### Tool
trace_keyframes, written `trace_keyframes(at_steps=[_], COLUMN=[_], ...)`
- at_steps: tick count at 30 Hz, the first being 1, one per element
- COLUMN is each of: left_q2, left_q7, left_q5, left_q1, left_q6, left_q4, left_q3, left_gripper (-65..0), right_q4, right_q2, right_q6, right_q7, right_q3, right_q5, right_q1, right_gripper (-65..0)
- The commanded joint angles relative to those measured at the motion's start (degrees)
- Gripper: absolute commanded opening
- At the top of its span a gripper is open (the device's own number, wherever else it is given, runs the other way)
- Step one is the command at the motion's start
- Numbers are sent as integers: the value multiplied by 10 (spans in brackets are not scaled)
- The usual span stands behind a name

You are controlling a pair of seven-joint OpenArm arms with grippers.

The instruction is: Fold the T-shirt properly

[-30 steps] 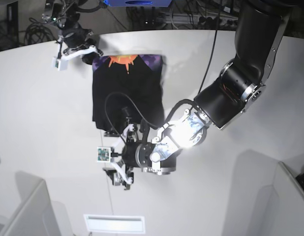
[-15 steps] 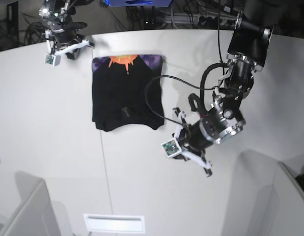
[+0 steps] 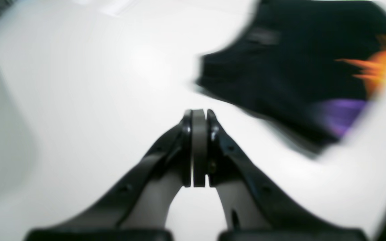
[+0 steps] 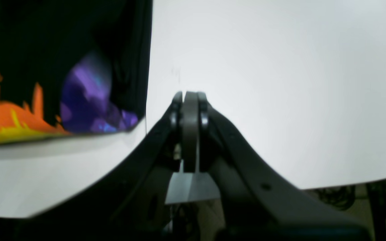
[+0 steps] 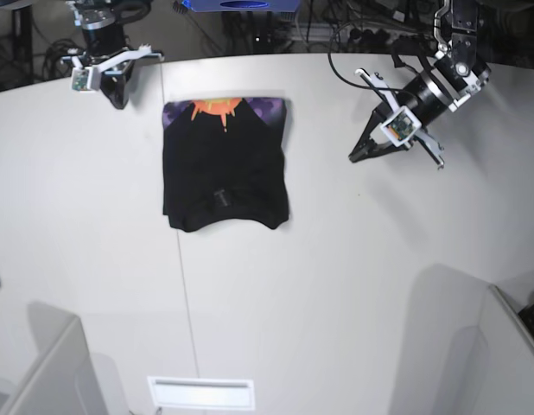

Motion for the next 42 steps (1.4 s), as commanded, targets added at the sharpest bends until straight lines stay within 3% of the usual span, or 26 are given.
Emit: trace_keyframes(at_steps=[1, 5, 9, 21, 29, 37, 42], left_q2=[-6, -7, -7, -9, -23, -18, -12], left_q7=[-32, -98, -181, -296, -370, -382, -396], left_q5=[-11, -10, -10, -3, -3, -7, -9], left_q1=[19, 97, 164, 206, 225, 138, 69], left_q6=[3, 3, 3, 3, 3, 3, 3], left_q4=[4, -15, -32, -233, -389, -609, -739], left_q3=[-6, -3, -5, 0, 82, 143, 169], left_gripper=[-650, -650, -650, -650, -650, -650, -650], right_q4=[2, -27, -37, -111, -245, -423, -555], right_q2=[-1, -1, -1, -35, -30, -25, -8], right_q6=[5, 4, 1, 1, 1, 1, 1], right_q7=[45, 176, 231, 233, 233, 233, 233], right_q3=[1, 2, 2, -2, -5, -6, -6], right_q5=[5, 5, 5, 6, 5, 1, -47], right_q1=[-10, -34, -68, -131, -135, -67, -9], right_gripper=[-650, -650, -650, -650, -650, -650, -650])
